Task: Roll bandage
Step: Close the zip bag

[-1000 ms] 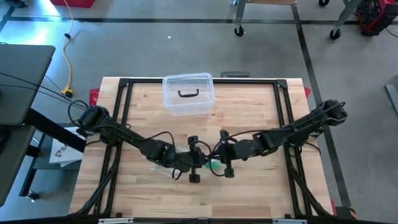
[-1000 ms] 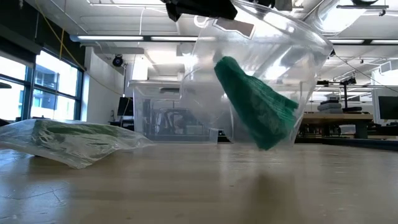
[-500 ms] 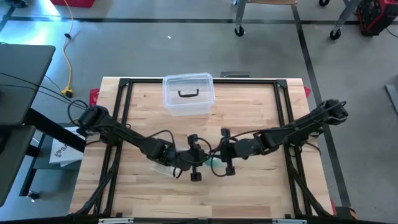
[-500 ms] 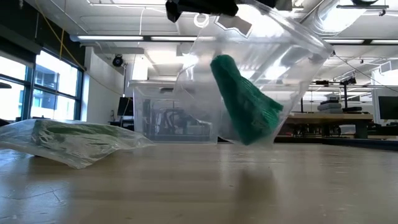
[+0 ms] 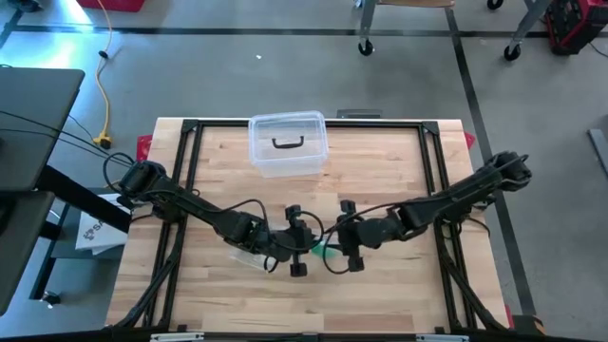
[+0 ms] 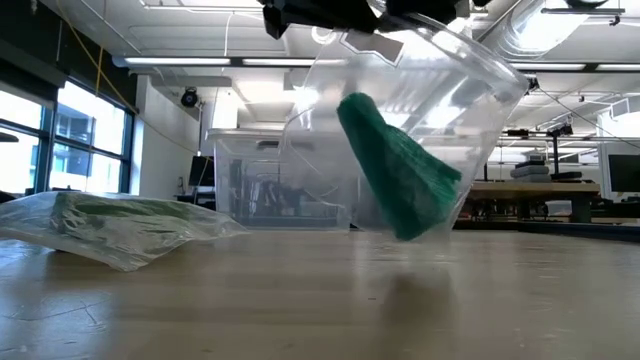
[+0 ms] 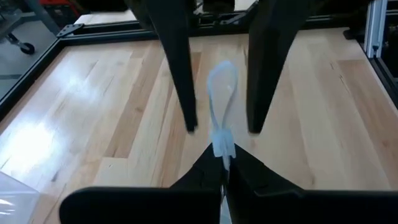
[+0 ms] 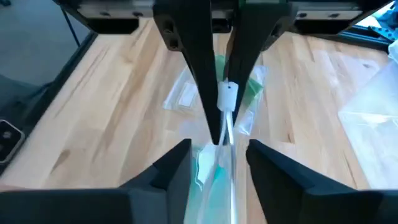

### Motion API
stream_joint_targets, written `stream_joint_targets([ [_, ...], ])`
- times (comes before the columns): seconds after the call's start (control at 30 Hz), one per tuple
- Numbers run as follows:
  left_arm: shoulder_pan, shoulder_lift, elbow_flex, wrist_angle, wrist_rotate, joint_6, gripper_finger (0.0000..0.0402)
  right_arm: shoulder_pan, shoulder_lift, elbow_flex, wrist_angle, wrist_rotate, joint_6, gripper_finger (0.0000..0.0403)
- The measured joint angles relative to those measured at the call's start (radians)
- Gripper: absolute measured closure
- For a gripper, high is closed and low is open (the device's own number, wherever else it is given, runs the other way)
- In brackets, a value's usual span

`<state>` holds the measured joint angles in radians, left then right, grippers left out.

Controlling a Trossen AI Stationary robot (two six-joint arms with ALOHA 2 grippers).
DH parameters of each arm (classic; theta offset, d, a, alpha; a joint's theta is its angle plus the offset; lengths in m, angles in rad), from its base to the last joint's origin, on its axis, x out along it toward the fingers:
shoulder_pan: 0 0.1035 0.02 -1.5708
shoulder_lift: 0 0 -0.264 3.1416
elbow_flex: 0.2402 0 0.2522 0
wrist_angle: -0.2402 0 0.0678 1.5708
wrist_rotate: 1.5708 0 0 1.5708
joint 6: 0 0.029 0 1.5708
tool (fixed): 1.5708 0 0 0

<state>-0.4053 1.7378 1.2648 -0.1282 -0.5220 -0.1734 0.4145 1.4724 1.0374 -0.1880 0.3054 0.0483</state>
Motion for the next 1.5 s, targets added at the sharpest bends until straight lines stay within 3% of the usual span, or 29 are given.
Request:
stream_joint_targets([
  [0.1,0.000,0.000,0.000,-0.001,0.001,0.000,0.0401,0.001,0.022,0.000,0.015,-0.017,0.004,0.0306],
  [0.2,-0.002,0.001,0.000,-0.001,0.005,0.001,0.0401,0.001,0.022,0.000,0.012,-0.003,0.022,0.0377],
  [0.27,-0.005,0.001,-0.001,-0.002,0.019,0.001,0.0400,0.008,0.015,0.000,0.009,0.034,0.025,0.0392],
  [0.47,-0.036,0.001,-0.073,0.075,-0.013,-0.005,0.0356,0.018,0.010,0.000,-0.005,0.055,0.051,0.0399],
  [0.7,-0.052,0.001,-0.279,0.595,-0.128,0.024,0.0312,0.031,0.009,0.000,-0.008,0.082,0.075,0.0401],
  [0.87,-0.058,0.001,-0.370,0.821,-0.142,0.085,0.0342,0.032,0.007,0.000,-0.006,0.083,0.086,0.0402],
  [1.03,-0.062,0.001,-0.373,0.840,-0.143,0.124,0.0396,0.031,0.005,0.000,0.021,0.084,0.084,0.0402],
  [1.3,-0.070,0.001,-0.373,0.858,-0.161,0.151,0.0401,0.031,0.002,0.001,0.017,0.084,0.082,0.0400],
  [1.5,-0.073,0.001,-0.373,0.860,-0.183,0.137,0.0401,0.031,-0.046,0.001,0.007,0.112,0.095,0.0335],
])
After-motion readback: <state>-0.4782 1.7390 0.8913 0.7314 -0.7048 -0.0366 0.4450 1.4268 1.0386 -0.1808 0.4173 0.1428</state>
